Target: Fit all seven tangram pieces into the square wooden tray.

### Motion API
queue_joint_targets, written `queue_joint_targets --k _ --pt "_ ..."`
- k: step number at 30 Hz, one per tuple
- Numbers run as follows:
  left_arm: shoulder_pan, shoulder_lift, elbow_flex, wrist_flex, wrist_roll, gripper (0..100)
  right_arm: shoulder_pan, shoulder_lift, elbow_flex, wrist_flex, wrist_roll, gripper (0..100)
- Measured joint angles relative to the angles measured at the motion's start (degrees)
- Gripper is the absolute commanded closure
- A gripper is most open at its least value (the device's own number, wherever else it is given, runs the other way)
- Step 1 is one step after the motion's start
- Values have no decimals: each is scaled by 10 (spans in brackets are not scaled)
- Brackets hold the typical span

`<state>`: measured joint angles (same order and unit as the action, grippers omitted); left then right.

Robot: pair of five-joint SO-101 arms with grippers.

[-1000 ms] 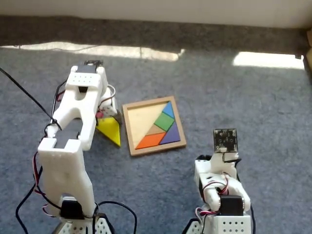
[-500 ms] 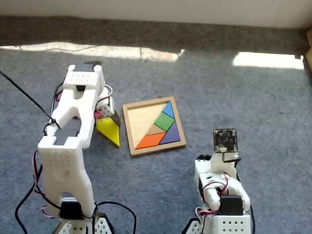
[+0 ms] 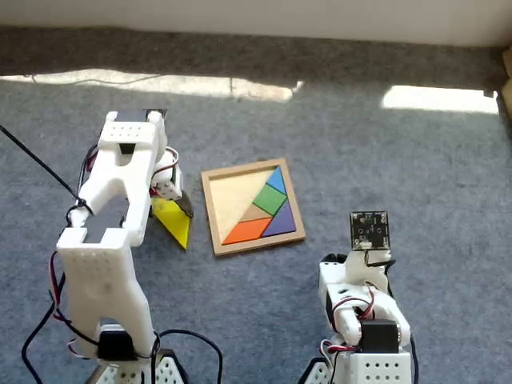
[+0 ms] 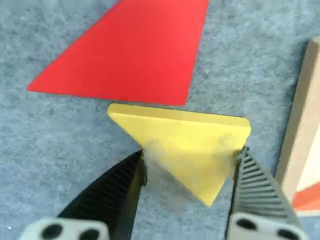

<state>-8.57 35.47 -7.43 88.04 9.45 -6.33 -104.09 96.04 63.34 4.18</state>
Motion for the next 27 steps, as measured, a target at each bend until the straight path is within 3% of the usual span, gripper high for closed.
queue_joint_targets --k 4,10,18,27 --pt "-4 -50 81 -4 -1 723 0 0 0 1 0 953" --pt "-7 -172 215 -87 -18 723 0 0 0 1 0 953" --pt "-9 -187 244 -156 -18 721 0 0 0 1 0 953" --pt "-11 -187 245 -200 111 722 0 0 0 1 0 953"
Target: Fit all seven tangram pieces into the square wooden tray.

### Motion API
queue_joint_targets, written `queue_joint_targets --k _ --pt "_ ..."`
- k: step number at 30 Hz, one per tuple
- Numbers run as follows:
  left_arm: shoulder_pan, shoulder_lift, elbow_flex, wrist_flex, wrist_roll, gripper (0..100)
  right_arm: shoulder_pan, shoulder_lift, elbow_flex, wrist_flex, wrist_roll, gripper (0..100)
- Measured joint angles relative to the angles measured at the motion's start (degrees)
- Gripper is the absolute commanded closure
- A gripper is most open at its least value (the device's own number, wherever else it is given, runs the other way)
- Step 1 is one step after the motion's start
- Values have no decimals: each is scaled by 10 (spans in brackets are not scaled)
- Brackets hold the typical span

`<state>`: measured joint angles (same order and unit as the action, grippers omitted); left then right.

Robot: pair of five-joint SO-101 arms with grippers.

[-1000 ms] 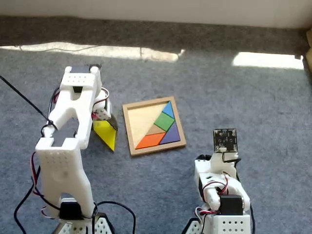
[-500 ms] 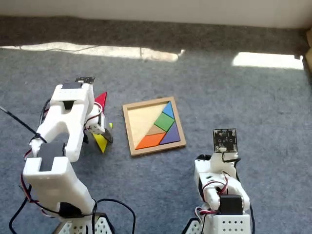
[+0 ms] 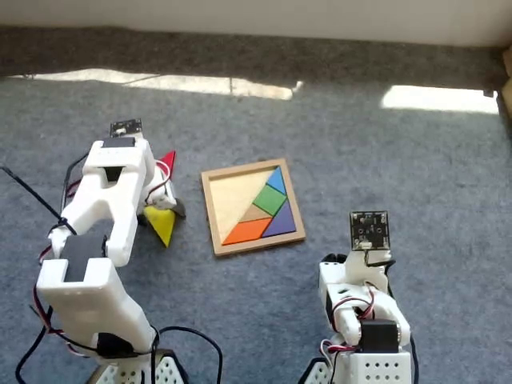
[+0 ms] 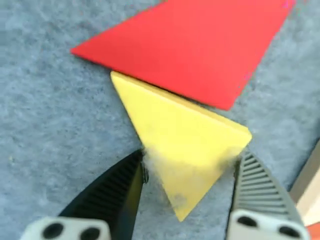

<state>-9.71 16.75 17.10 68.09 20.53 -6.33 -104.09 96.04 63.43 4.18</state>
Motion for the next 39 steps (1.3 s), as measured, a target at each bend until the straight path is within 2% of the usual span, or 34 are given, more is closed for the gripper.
queue_joint_targets --k 4,9,12,19,24,30,34,39 --pt "1 0 2 -20 85 723 0 0 0 0 0 953" --pt "1 0 2 -26 138 722 0 0 0 0 0 953" --pt "1 -3 2 -27 145 717 0 0 0 0 0 953" --pt "0 -4 -16 -10 157 554 0 0 0 0 0 953" --pt "-2 -4 -57 57 191 572 0 0 0 0 0 953" --pt "-28 0 -62 42 193 582 0 0 0 0 0 953" --pt "-30 49 -63 25 193 582 0 0 0 0 0 953" --pt "-28 95 -114 56 181 582 0 0 0 0 0 953"
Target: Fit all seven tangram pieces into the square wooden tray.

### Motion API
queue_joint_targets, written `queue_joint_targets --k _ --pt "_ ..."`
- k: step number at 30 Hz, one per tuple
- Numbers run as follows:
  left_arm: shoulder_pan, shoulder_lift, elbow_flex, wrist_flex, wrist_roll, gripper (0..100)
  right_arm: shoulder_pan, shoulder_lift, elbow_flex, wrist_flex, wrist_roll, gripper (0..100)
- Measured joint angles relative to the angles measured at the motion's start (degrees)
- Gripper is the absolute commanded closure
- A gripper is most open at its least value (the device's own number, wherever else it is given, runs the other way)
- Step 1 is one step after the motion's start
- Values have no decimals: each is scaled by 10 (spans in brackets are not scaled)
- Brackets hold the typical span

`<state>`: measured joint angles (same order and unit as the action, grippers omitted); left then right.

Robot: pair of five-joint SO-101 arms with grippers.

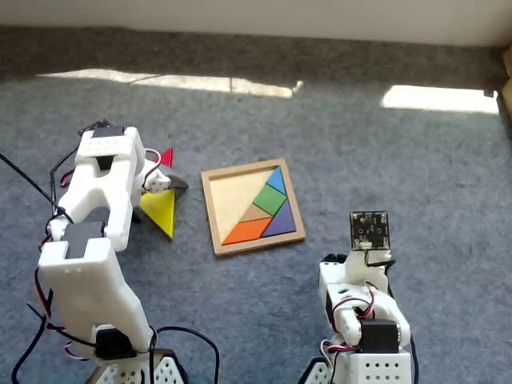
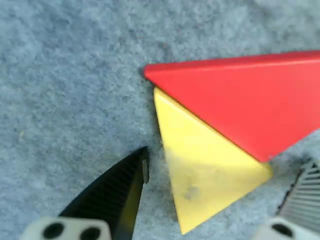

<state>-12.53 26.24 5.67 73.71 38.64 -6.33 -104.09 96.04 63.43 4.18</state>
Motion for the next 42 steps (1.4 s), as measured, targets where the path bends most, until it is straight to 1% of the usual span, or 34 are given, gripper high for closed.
queue_joint_targets --k 4,9,11,15,17,21,25,29,39,42 --pt "0 22 -31 31 -10 582 0 0 0 0 0 953" --pt "0 33 -44 41 -11 585 0 0 0 0 0 953" --pt "0 33 -45 41 -11 620 0 0 0 0 0 953" --pt "0 33 -45 41 -11 748 0 0 0 0 0 953" --pt "-1 33 -46 41 -14 781 0 0 0 0 0 953" --pt "2 26 -48 39 -13 790 0 0 0 0 0 953" --pt "1 25 -48 39 -36 790 0 0 0 0 0 953" --pt "1 25 -49 44 -43 790 0 0 0 0 0 953" --pt "11 34 -113 144 -48 792 0 0 0 0 0 953" --pt "32 35 -127 157 -65 854 0 0 0 0 0 953"
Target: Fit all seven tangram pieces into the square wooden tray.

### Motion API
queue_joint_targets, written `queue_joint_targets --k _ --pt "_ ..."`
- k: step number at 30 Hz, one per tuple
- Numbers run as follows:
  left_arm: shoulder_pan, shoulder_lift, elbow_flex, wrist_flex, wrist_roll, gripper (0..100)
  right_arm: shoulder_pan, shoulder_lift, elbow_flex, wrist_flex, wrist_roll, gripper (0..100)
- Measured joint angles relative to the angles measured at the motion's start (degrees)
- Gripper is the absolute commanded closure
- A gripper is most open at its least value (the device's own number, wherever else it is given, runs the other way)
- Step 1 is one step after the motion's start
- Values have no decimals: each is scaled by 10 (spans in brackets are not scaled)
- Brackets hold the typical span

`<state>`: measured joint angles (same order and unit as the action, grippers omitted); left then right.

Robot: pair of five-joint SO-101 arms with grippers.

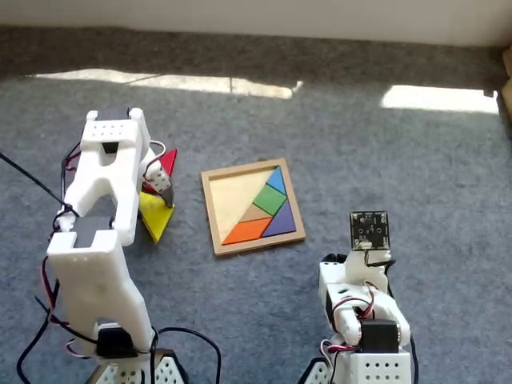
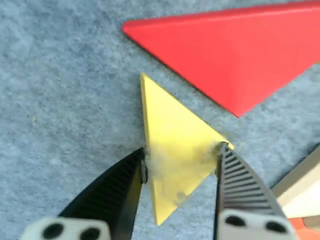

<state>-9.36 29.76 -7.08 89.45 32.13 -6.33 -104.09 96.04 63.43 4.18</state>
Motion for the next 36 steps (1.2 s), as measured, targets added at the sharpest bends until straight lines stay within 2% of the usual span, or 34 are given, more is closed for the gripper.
queue_joint_targets --k 5,7,13,19,23,25,31,33,36 --pt "32 -1 -31 15 -10 994 0 0 0 0 0 953" --pt "39 -2 -50 15 -11 992 0 0 0 0 0 953" --pt "56 6 -74 13 -76 990 0 0 0 0 0 953" --pt "53 7 -95 14 -97 986 0 0 0 0 0 953" --pt "53 4 -115 57 -137 985 0 0 0 0 0 953" --pt "40 -13 -125 81 -154 950 0 0 0 0 0 953" --pt "-17 -64 -97 100 -217 671 0 0 0 0 0 953" --pt "-31 -65 -64 100 -222 634 0 0 0 0 0 953" --pt "-48 -65 -16 91 -224 632 0 0 0 0 0 953"
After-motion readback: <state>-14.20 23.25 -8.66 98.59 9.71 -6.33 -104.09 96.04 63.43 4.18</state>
